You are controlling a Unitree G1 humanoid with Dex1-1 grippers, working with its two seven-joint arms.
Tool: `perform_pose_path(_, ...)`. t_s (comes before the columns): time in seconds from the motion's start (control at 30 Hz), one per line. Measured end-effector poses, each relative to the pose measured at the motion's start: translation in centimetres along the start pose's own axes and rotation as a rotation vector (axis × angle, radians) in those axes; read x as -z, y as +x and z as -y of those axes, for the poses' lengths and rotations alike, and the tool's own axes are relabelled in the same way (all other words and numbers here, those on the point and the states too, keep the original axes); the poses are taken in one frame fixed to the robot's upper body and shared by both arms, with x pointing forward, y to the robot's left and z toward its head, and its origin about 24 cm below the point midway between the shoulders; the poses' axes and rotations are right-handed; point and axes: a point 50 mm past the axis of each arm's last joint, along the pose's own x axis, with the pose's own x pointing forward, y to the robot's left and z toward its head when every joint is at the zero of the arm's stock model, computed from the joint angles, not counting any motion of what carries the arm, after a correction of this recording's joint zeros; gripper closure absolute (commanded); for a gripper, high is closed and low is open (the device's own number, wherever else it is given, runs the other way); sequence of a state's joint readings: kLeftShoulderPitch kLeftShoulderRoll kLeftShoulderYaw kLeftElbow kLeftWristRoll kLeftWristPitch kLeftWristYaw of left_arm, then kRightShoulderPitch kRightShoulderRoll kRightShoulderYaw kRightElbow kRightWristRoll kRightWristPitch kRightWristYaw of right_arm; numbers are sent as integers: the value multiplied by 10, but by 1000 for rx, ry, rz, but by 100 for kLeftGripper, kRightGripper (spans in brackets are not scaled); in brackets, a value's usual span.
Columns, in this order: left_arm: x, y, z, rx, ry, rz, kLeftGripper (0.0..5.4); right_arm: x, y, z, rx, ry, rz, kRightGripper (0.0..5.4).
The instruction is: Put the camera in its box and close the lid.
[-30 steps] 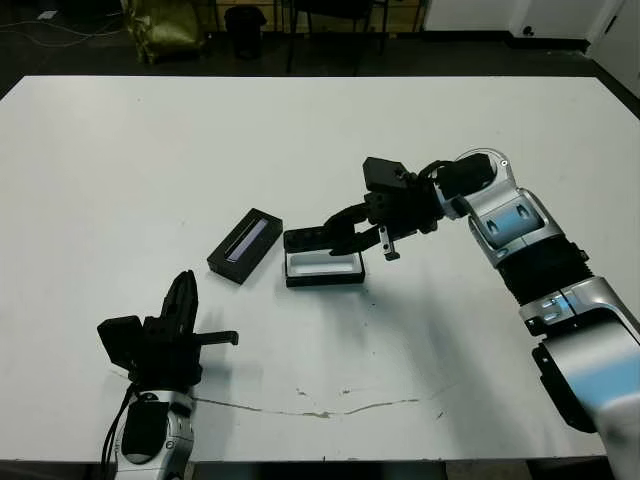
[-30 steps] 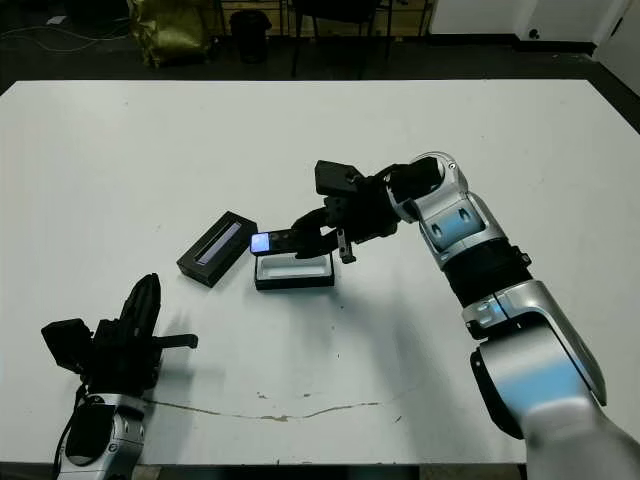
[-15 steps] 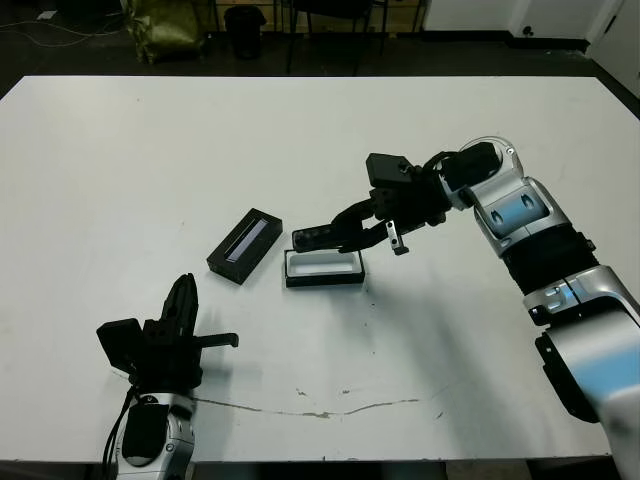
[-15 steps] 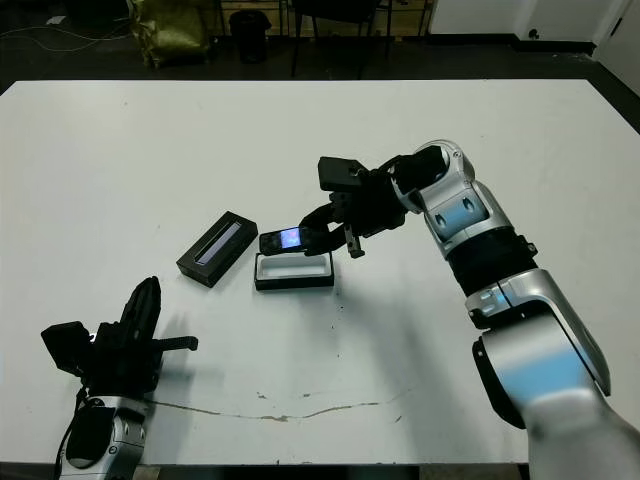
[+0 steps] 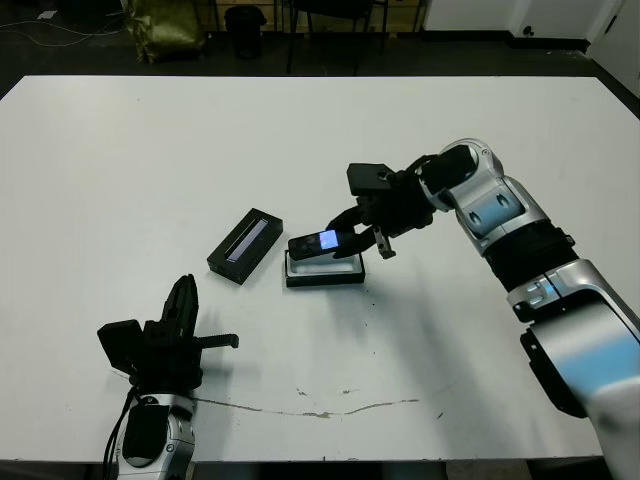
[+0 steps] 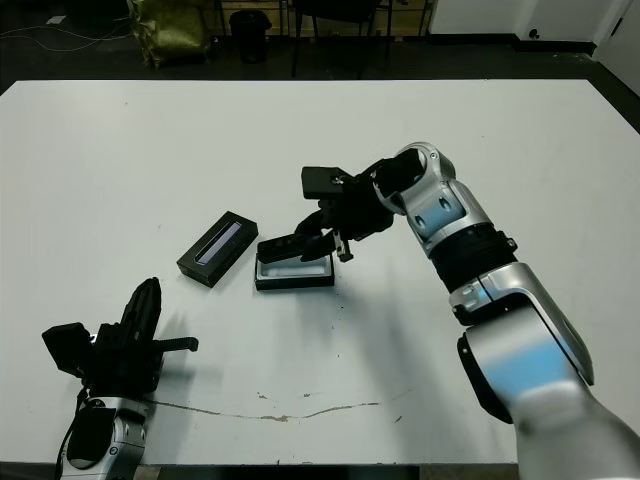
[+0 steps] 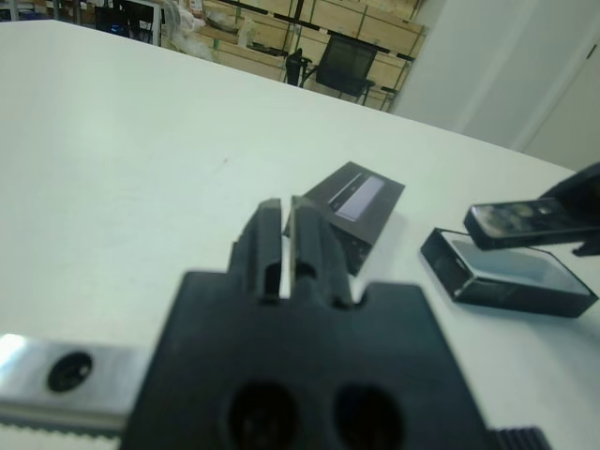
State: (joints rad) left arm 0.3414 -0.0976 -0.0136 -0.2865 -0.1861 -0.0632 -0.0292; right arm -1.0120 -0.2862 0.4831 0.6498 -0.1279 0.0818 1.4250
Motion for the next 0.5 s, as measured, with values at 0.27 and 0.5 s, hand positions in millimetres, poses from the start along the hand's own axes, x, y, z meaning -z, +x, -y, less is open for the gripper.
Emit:
perform_pose_path(0.27,0,0,0,-3,-1,0,540,-3,3,-1,-12,-16,-3,481)
perform_pose_path(0.5,0,0,0,-3,-3,-1,540,-2,3,-1,-13,-12,-3,481)
